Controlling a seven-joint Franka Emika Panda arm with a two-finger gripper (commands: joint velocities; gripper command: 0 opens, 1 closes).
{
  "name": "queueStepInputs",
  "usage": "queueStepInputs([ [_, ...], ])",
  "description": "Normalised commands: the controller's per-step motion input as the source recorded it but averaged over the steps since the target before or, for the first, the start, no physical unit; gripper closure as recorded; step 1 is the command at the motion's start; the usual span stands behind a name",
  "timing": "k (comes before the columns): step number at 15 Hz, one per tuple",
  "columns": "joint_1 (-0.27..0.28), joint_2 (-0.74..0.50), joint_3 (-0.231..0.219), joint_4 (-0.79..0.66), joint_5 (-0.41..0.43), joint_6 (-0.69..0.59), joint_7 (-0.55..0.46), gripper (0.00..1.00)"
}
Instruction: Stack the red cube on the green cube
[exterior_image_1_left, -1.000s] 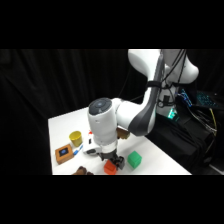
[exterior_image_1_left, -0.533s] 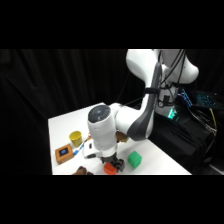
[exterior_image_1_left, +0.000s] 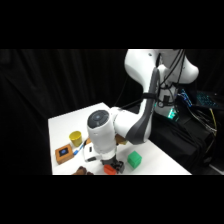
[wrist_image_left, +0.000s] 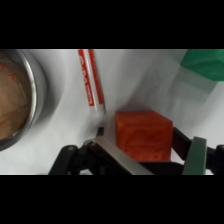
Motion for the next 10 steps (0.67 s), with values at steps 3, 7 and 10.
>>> queueStepInputs([
  [3,-0.02,0.07,0.005,0.11,-0.018,0.06,-0.13,0.25],
  [7,0.002,0.04,-0.012,0.08,-0.037,0.09,-0.09,0.52],
  [10,0.012,0.01,-0.017,0.05,-0.045,0.1,-0.07,0.68],
])
